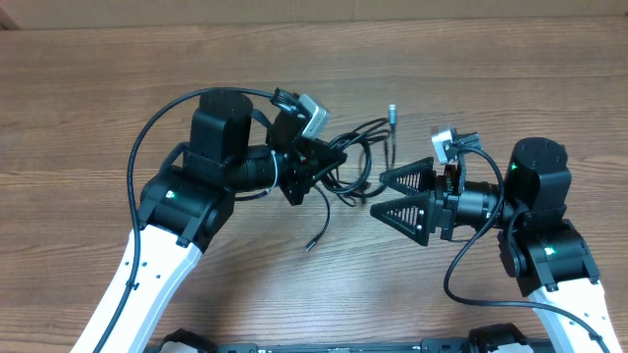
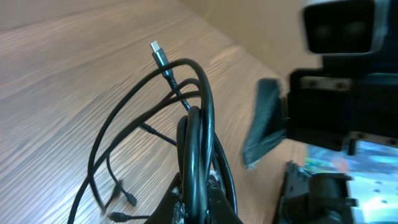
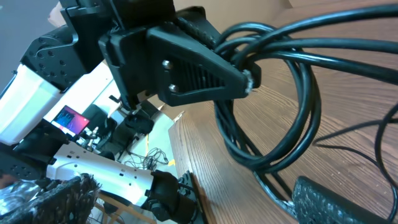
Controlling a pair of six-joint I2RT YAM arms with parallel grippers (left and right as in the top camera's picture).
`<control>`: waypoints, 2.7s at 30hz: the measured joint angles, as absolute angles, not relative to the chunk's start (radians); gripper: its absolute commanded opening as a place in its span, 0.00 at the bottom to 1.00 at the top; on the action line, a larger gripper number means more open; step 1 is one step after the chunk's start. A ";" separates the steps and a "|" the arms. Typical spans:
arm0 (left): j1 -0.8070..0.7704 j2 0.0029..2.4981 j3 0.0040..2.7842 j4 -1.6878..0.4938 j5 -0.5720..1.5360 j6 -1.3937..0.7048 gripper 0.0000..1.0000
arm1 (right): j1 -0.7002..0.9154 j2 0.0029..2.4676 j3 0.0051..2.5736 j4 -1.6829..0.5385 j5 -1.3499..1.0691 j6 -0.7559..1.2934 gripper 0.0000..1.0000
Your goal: Untangle cables
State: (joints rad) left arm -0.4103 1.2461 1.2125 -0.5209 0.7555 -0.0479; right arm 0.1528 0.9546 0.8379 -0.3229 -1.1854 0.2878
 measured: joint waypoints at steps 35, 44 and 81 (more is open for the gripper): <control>-0.495 1.233 1.213 -0.472 0.728 -0.229 0.72 | 0.152 0.955 0.838 -0.300 -1.080 0.289 0.04; -0.462 1.128 1.213 -0.577 0.598 -0.307 0.67 | 0.152 0.957 0.838 -0.084 -0.963 0.468 0.04; -0.491 1.184 1.213 -0.463 0.749 -0.783 0.74 | 0.152 0.957 0.838 0.096 -0.826 0.734 0.04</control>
State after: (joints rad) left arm -0.4911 1.1835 1.2125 -0.4625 0.7490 -0.7830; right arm 0.1524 0.9565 0.8375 0.0959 -0.8257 0.7341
